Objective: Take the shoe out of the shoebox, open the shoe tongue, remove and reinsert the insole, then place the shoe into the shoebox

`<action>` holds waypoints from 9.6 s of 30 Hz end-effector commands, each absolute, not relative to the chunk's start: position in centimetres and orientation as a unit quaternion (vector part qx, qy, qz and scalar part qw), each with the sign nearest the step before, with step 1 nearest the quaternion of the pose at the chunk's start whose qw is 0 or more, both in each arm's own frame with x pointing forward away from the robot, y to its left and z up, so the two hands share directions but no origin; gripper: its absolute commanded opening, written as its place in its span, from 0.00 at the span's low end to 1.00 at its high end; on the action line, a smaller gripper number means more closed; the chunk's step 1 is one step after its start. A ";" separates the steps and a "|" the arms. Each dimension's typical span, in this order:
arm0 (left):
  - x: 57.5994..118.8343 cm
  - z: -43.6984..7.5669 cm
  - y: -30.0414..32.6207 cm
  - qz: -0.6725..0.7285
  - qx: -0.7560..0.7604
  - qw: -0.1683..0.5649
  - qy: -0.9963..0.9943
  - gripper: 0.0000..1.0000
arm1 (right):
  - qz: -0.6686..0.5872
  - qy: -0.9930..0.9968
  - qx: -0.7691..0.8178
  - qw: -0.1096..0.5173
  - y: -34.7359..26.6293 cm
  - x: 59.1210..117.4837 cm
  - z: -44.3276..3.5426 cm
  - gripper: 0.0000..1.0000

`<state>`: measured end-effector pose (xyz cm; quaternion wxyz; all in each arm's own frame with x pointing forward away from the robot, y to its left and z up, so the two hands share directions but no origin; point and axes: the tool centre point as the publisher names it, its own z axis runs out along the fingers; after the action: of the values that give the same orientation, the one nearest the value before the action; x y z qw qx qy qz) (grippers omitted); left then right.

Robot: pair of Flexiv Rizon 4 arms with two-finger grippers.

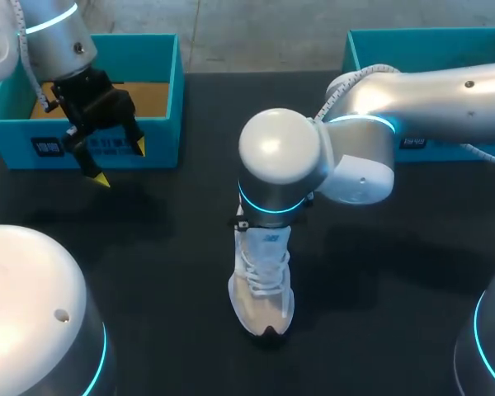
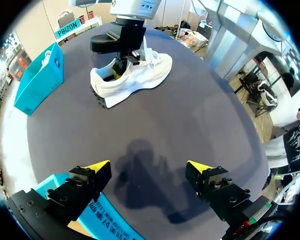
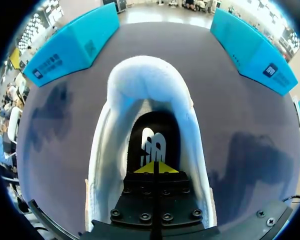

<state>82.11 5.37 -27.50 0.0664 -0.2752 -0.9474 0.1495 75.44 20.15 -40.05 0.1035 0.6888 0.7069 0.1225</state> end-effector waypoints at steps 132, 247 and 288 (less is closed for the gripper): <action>82.1 -27.5 5.4 0.149 -0.276 0.067 -0.947 1.00 | 0.006 0.766 0.641 -0.050 21.7 66.8 -29.4 0.40; 82.1 -27.5 5.4 0.149 -0.276 0.067 -0.947 1.00 | -0.022 0.998 -0.046 0.024 22.7 74.3 -23.9 1.00; 82.1 -27.5 5.4 0.149 -0.276 0.067 -0.947 1.00 | 0.030 0.996 -0.083 0.026 21.6 82.6 -32.8 1.00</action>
<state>82.11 5.38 -27.50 0.0664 -0.2753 -0.9473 0.1495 82.03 21.29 -31.84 0.0313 -0.0813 0.9958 0.0276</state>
